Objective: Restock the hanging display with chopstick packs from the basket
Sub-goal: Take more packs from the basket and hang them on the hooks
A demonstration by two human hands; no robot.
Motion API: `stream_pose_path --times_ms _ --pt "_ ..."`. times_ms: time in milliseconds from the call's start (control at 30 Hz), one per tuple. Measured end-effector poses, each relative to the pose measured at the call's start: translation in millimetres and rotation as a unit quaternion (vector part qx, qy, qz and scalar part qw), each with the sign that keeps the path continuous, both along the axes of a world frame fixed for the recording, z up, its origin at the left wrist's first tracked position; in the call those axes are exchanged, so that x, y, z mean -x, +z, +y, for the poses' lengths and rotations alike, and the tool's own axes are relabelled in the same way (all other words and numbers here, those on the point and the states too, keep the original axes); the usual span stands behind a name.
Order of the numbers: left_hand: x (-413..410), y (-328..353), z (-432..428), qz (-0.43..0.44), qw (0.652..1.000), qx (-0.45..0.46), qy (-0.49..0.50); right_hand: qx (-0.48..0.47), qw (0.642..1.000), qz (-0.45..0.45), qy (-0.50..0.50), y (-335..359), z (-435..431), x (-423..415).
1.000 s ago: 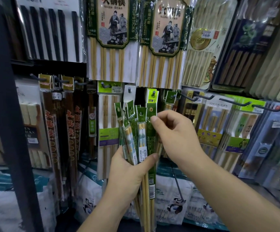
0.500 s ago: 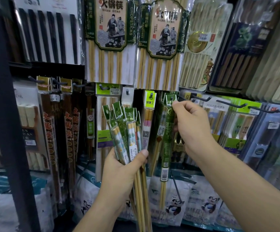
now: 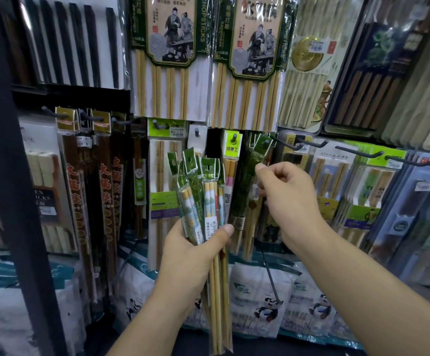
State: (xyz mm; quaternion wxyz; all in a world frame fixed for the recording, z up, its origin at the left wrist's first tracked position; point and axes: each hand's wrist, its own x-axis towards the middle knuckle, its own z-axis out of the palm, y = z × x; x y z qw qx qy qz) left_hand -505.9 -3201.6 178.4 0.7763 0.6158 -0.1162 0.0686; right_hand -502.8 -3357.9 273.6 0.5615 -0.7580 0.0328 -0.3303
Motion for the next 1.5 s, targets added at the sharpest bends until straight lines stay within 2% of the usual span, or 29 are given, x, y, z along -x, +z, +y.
stream_pose_path --times_ms 133,200,333,533,733,933,1300,1500 --pt "1 0 -2 -0.005 1.000 0.006 -0.012 0.084 0.988 0.026 0.123 -5 15 16" --pt "1 0 -3 -0.007 1.000 0.012 -0.021 0.104 0.984 0.022 0.141 -6 20 18" --pt "1 0 -2 -0.004 1.000 0.018 -0.023 0.097 0.988 0.009 0.120 -4 16 18" --pt "0 0 -1 0.014 0.999 0.028 -0.009 -0.004 0.997 -0.051 0.062 22 2 12" --pt "2 0 -1 0.014 0.999 0.037 -0.012 -0.041 0.998 -0.039 0.029 28 -5 -4" --pt "1 0 -1 0.011 0.999 0.047 -0.020 -0.038 0.999 -0.021 0.029 26 -7 -11" --pt "2 3 -1 -0.010 0.998 0.054 -0.025 0.016 0.999 0.005 -0.032 -3 -2 -2" --pt "3 5 -4 -0.023 0.999 0.043 -0.026 0.094 0.986 0.025 0.133 -11 18 20"
